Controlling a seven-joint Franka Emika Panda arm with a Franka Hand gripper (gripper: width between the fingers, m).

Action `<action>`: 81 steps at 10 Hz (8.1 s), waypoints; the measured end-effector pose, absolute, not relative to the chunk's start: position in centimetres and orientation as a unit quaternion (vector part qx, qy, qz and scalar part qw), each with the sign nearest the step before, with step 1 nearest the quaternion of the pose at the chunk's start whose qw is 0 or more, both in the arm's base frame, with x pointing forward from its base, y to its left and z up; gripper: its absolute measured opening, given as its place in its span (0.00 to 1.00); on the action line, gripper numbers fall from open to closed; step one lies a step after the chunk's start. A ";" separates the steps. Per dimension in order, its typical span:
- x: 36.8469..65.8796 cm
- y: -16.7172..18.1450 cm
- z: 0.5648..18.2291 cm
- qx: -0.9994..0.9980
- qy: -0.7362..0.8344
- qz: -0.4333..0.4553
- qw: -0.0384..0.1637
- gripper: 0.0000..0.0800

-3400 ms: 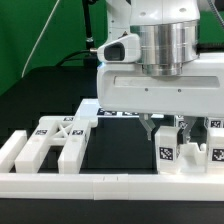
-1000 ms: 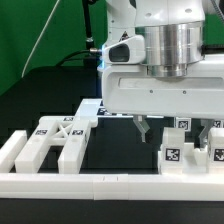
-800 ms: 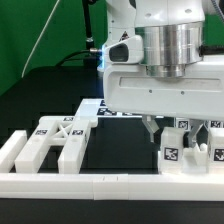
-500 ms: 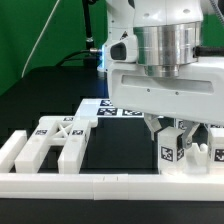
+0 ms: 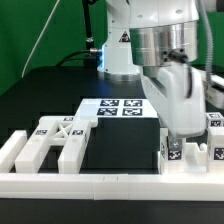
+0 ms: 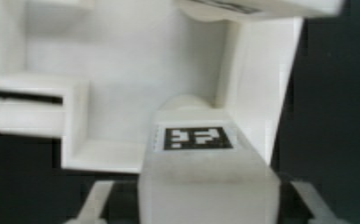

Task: Assemble chair

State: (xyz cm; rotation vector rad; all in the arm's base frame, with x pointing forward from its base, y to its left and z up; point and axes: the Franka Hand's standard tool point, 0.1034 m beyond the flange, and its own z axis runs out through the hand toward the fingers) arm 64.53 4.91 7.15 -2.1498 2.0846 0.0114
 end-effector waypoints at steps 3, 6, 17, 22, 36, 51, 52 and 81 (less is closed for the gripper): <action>64.3 4.8 7.0 -0.629 0.774 0.022 0.075 0.36; 64.1 4.7 6.9 -0.620 0.781 0.022 0.072 0.46; 65.4 4.7 11.4 -0.639 0.763 0.011 0.101 0.81; 64.1 5.6 12.5 -0.754 0.649 0.001 0.102 0.81; 62.4 4.2 10.8 -0.979 0.134 -0.149 0.040 0.81; 60.3 4.0 2.1 -0.977 0.055 -0.204 -0.022 0.67; 60.3 4.0 2.1 -0.977 0.055 -0.204 -0.022 0.50; 53.7 -3.0 7.5 -0.924 0.027 0.379 0.028 0.04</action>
Offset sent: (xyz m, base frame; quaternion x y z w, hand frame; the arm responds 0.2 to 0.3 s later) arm 0.0010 0.0008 0.0011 0.0102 0.0164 0.1880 0.9820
